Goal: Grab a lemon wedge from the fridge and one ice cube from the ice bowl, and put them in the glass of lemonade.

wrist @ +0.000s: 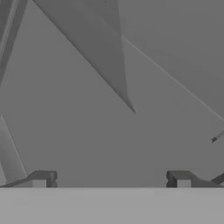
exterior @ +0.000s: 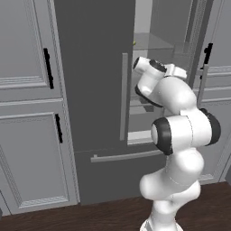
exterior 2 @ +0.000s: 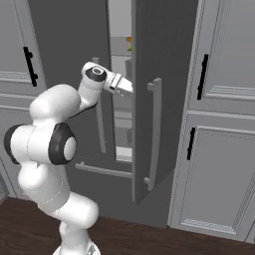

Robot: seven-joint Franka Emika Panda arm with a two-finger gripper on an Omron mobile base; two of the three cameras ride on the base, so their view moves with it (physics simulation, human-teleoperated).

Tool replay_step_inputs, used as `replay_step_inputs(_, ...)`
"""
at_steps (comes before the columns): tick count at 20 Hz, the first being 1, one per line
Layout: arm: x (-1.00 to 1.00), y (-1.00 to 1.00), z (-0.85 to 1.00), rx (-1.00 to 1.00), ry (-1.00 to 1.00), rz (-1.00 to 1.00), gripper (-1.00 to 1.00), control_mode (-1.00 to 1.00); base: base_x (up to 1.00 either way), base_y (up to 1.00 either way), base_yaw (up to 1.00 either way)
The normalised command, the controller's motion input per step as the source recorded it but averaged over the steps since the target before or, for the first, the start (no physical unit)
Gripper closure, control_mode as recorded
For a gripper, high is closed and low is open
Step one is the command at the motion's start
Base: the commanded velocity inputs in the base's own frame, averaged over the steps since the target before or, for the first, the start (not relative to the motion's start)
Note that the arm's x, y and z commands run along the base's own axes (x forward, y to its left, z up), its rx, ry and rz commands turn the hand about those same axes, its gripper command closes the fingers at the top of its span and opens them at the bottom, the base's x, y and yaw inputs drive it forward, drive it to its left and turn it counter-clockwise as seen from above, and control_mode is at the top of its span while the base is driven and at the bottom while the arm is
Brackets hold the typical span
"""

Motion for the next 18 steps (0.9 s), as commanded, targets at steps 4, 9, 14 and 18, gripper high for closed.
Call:
replay_step_inputs(4, -0.03, -1.00, -0.15, 0.10, 0.08, -0.10, -1.00, -1.00, 0.00, 0.00, 0.00)
replay_step_inputs(9, -0.66, -1.00, -0.14, 0.19, -0.04, -0.11, -1.00, -1.00, 0.00, 0.00, 0.00)
replay_step_inputs(14, -0.89, -1.00, -0.02, 0.19, -0.17, -0.08, -1.00, -1.00, 0.00, 0.00, 0.00)
replay_step_inputs(18, -0.42, -0.79, 0.02, 0.11, -0.18, 0.01, -1.00, -1.00, 0.00, 0.00, 0.00)
